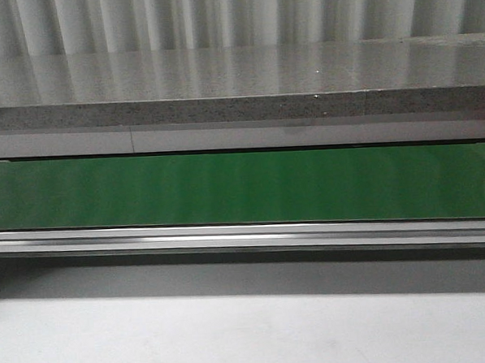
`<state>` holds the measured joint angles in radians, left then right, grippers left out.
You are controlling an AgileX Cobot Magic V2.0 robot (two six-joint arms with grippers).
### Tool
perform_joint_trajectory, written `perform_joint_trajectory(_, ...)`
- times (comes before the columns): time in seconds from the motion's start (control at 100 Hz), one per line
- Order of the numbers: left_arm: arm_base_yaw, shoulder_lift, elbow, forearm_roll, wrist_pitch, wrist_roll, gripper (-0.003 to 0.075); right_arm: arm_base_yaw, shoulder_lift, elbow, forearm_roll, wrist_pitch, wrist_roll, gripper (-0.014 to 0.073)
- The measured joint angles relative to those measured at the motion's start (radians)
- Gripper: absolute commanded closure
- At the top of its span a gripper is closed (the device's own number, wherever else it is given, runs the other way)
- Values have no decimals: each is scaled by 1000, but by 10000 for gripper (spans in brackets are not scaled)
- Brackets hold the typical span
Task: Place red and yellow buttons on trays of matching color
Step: 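Carry the yellow button with the right gripper into the yellow tray, release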
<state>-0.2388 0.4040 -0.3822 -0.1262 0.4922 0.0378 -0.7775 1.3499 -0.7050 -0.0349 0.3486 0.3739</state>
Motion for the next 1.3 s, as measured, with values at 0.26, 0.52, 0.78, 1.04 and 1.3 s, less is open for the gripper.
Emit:
perform_joint_trajectory(0.26,0,0,0,0,0,0,741,0,125,0,10,-49,6,531)
perform_joint_trajectory(0.52,0,0,0,0,0,0,741,0,150,0,17,-65,6,286)
perform_joint_trajectory(0.78,0,0,0,0,0,0,741,0,150,0,18,-65,6,157)
perform_joint_trajectory(1.04,0,0,0,0,0,0,741,0,125,0,20,-52,8,157)
perform_joint_trajectory(1.3,0,0,0,0,0,0,741,17,-33,0,20,-41,1,344)
